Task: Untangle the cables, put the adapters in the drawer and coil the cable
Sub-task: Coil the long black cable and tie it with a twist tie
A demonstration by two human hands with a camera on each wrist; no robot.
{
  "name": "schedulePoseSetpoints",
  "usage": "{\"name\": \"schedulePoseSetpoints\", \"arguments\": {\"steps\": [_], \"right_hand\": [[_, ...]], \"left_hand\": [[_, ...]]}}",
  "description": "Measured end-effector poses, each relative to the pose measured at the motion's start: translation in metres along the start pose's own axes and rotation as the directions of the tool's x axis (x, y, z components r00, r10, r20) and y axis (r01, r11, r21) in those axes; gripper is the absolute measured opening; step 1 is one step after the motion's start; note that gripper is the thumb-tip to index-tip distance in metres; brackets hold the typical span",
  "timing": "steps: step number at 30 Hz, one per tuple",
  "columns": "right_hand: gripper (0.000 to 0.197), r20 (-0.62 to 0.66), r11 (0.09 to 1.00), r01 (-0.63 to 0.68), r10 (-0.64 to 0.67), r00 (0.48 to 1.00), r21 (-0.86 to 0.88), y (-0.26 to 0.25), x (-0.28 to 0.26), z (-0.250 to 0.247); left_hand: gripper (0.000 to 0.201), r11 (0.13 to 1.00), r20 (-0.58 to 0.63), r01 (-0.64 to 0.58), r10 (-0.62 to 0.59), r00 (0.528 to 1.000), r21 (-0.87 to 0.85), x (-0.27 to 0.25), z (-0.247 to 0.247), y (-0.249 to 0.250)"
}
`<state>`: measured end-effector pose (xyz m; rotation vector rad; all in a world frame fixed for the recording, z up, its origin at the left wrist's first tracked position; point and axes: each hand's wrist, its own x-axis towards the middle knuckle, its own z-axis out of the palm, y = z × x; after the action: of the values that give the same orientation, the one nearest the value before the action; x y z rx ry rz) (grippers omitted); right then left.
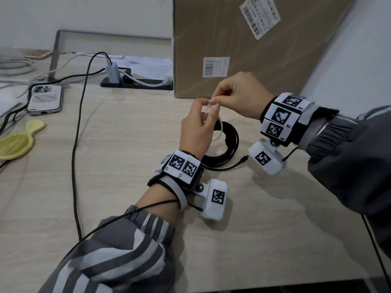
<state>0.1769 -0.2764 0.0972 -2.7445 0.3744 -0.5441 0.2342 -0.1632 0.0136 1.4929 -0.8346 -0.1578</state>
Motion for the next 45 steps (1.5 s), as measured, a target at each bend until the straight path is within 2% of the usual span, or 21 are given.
{"name": "schedulePoseSetpoints", "arguments": {"steps": [3,7,9,11,12,13,14,15,16,17,18,20,23,28,32,34,36,38,40,43,45], "right_hand": [[0.016,-0.008,0.999,0.018,-0.018,1.000,-0.028,0.001,-0.002,0.002],[0.013,-0.099,0.997,0.042,-0.049,0.994,-0.069,0.003,-0.007,0.009],[0.012,-0.176,0.999,-0.013,0.007,0.984,-0.033,0.005,-0.007,0.006],[0.010,-0.245,0.974,-0.122,0.167,0.955,0.191,0.006,-0.003,0.000],[0.013,-0.225,0.902,-0.165,0.271,0.936,0.399,0.004,-0.002,-0.004],[0.018,-0.157,0.762,-0.191,0.359,0.920,0.619,0.002,-0.001,-0.007],[0.022,-0.053,0.565,-0.212,0.415,0.908,0.797,0.000,-0.001,-0.010],[0.025,0.052,0.365,-0.232,0.440,0.896,0.902,-0.002,0.000,-0.012],[0.027,0.133,0.214,-0.251,0.451,0.882,0.944,-0.004,-0.001,-0.013],[0.028,0.180,0.119,-0.262,0.463,0.868,0.958,-0.005,-0.002,-0.014],[0.028,0.203,0.064,-0.265,0.480,0.853,0.962,-0.005,-0.002,-0.015],[0.028,0.229,0.006,-0.273,0.526,0.819,0.962,-0.001,0.000,-0.017],[0.026,0.246,0.037,-0.327,0.582,0.775,0.944,0.002,0.003,-0.020],[0.027,0.237,0.129,-0.395,0.620,0.748,0.910,0.010,0.006,-0.023],[0.029,0.255,0.152,-0.439,0.632,0.732,0.886,0.018,0.006,-0.022],[0.028,0.242,0.143,-0.416,0.629,0.739,0.898,0.021,0.005,-0.023],[0.025,0.219,0.142,-0.361,0.577,0.787,0.922,0.020,0.000,-0.023],[0.023,0.203,0.230,-0.353,0.496,0.844,0.907,0.018,-0.007,-0.021],[0.020,0.237,0.378,-0.412,0.431,0.871,0.829,0.016,-0.020,-0.017],[0.026,0.275,0.585,-0.492,0.422,0.864,0.645,0.018,-0.047,-0.016],[0.021,0.309,0.637,-0.554,0.463,0.831,0.536,0.018,-0.068,-0.017]], "left_hand": [[0.015,0.999,-0.028,0.036,-0.037,0.999,-0.024,0.003,0.000,-0.004],[0.015,0.999,-0.068,0.038,-0.040,0.997,-0.027,0.007,0.000,-0.008],[0.016,0.998,-0.089,0.058,-0.060,0.994,-0.032,0.008,0.000,-0.010],[0.015,0.997,-0.093,0.071,-0.074,0.993,-0.033,0.010,-0.001,-0.012],[0.014,0.997,-0.090,0.069,-0.071,0.993,-0.022,0.010,-0.001,-0.013],[0.014,0.998,-0.085,0.065,-0.066,0.994,-0.010,0.010,-0.001,-0.014],[0.014,0.998,-0.081,0.064,-0.064,0.995,-0.002,0.010,-0.001,-0.014],[0.014,0.998,-0.081,0.067,-0.066,0.995,0.005,0.011,-0.002,-0.016],[0.014,0.997,-0.081,0.071,-0.070,0.994,0.009,0.012,-0.002,-0.018],[0.013,0.997,-0.080,0.073,-0.072,0.994,0.019,0.012,-0.003,-0.020],[0.012,0.997,-0.078,0.067,-0.064,0.995,0.038,0.013,-0.003,-0.022],[0.012,0.996,-0.068,0.030,-0.024,0.997,0.088,0.013,-0.004,-0.023],[0.020,0.985,-0.046,-0.025,0.034,0.998,0.172,0.014,-0.004,-0.021],[0.017,0.964,-0.039,-0.039,0.051,0.998,0.264,0.015,-0.006,-0.020],[0.015,0.953,-0.020,-0.060,0.069,0.997,0.298,0.015,-0.007,-0.020],[0.015,0.955,-0.010,-0.055,0.060,0.998,0.291,0.015,-0.007,-0.022],[0.011,0.969,-0.019,-0.009,0.014,1.000,0.245,0.016,-0.009,-0.023],[0.002,0.981,-0.030,0.066,-0.062,0.998,0.184,0.018,-0.013,-0.026],[0.012,0.987,-0.074,0.137,-0.131,0.989,0.086,0.020,-0.018,-0.029],[0.018,0.960,-0.210,0.239,-0.266,0.941,-0.144,0.020,-0.023,-0.017],[0.019,0.910,-0.226,0.301,-0.370,0.901,-0.286,0.017,-0.025,-0.004]]}}
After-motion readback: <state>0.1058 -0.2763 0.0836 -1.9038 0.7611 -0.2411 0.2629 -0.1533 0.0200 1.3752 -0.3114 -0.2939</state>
